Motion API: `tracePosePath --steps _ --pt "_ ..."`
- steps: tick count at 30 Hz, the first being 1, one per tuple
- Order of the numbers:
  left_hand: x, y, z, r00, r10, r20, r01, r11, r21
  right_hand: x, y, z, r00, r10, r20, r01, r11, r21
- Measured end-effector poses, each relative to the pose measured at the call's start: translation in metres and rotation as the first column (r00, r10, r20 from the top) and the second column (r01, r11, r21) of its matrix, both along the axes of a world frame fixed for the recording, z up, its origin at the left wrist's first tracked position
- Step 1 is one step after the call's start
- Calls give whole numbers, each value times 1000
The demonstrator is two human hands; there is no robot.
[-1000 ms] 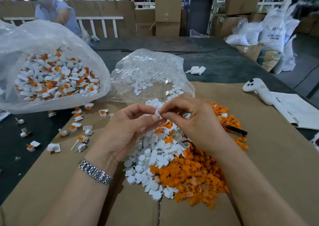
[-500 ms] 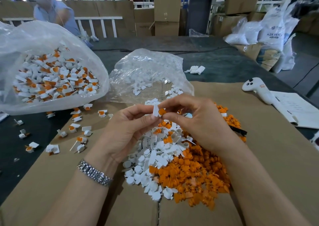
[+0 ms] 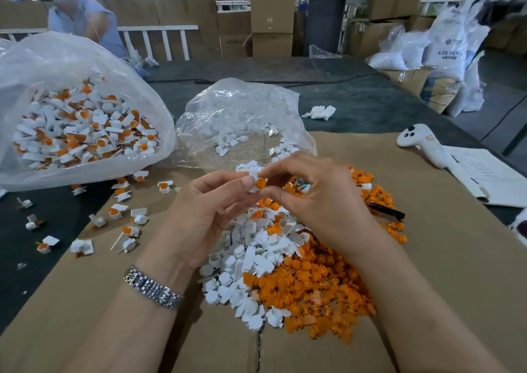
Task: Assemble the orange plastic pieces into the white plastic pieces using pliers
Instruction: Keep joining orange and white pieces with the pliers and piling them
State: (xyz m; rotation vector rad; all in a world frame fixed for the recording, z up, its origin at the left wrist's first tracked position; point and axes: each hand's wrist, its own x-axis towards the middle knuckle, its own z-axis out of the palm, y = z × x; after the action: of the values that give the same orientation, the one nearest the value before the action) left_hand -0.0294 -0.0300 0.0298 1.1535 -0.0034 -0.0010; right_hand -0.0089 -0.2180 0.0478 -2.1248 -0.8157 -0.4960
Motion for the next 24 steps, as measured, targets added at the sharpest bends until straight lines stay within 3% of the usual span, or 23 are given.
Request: tracePosePath --steps 12,17,20,22,24 --pt "-1 -1 2 999 17 -35 -15 999 43 -1 2 -1 999 -48 -11 48 998 -28" --pt "-2 -2 2 999 36 -6 -35 991 128 -1 3 -1 998 -65 4 65 994 -89" --pt "-1 -3 1 999 51 -17 -48 990 135 2 1 0 996 -68 -60 60 992 -113" --pt "0 -3 1 998 63 -26 -59 991 118 8 -7 2 981 -166 -104 151 979 -134" --pt "0 -2 1 997 71 -32 -68 993 99 18 -21 -1 917 -375 -138 324 900 -292"
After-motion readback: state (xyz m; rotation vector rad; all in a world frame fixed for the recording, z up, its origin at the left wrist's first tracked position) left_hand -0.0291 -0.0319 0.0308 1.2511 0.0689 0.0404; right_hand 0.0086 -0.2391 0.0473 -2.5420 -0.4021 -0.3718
